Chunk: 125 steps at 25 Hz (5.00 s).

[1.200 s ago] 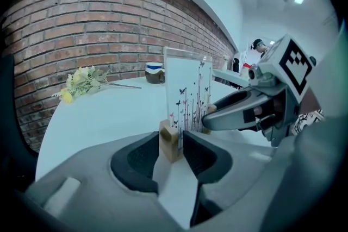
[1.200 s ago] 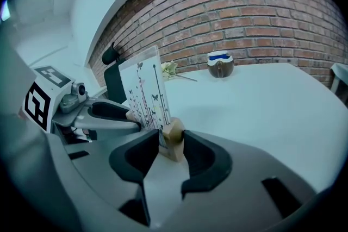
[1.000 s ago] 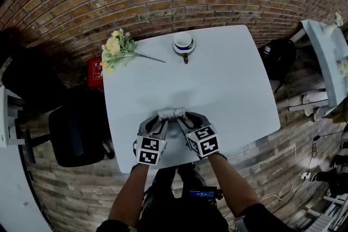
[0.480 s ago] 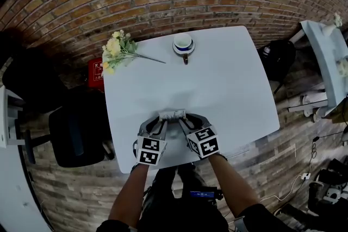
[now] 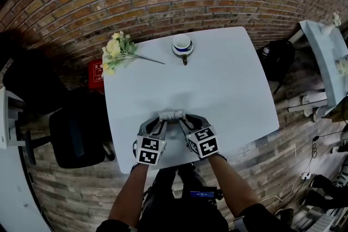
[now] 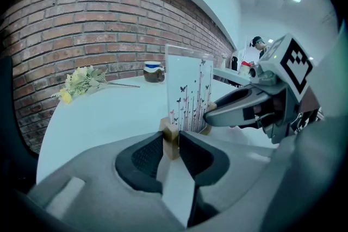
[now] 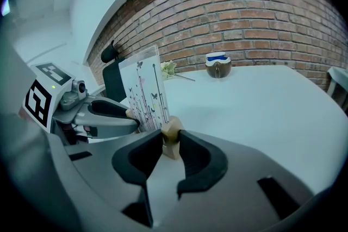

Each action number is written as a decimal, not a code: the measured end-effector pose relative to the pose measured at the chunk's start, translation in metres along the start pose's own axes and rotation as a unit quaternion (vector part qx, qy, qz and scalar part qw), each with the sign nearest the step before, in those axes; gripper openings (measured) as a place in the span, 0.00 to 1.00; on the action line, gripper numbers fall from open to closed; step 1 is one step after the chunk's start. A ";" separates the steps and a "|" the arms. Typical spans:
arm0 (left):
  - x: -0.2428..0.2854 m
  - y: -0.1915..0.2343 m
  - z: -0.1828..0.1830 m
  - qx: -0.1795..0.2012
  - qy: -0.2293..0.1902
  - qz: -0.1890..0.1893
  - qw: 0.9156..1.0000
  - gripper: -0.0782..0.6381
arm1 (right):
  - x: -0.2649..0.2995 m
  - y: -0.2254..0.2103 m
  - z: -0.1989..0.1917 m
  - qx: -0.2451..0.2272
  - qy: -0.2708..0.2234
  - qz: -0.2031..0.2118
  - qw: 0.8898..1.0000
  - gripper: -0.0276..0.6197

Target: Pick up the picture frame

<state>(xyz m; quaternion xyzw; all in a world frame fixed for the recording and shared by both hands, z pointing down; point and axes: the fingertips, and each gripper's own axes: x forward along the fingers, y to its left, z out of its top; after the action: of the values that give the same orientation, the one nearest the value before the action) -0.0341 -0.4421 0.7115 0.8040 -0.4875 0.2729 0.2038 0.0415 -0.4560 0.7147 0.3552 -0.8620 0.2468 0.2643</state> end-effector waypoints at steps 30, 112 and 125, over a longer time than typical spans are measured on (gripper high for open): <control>-0.057 -0.026 0.085 0.045 -0.063 -0.030 0.997 0.25 | -0.083 0.009 0.067 -0.015 -0.058 -0.044 0.997 0.20; -0.281 -0.168 -0.076 0.061 -0.079 -0.045 0.994 0.24 | -0.253 0.207 -0.105 0.005 -0.058 -0.057 0.997 0.20; -0.264 -0.214 -0.064 0.063 -0.074 -0.032 0.995 0.24 | -0.284 0.170 -0.119 -0.001 -0.061 -0.050 0.997 0.19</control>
<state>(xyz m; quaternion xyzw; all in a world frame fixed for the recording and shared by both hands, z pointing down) 0.0429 -0.1320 0.5787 0.8485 -0.4571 0.2357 0.1247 0.1215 -0.1400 0.5835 0.4119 -0.8581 0.2101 0.2232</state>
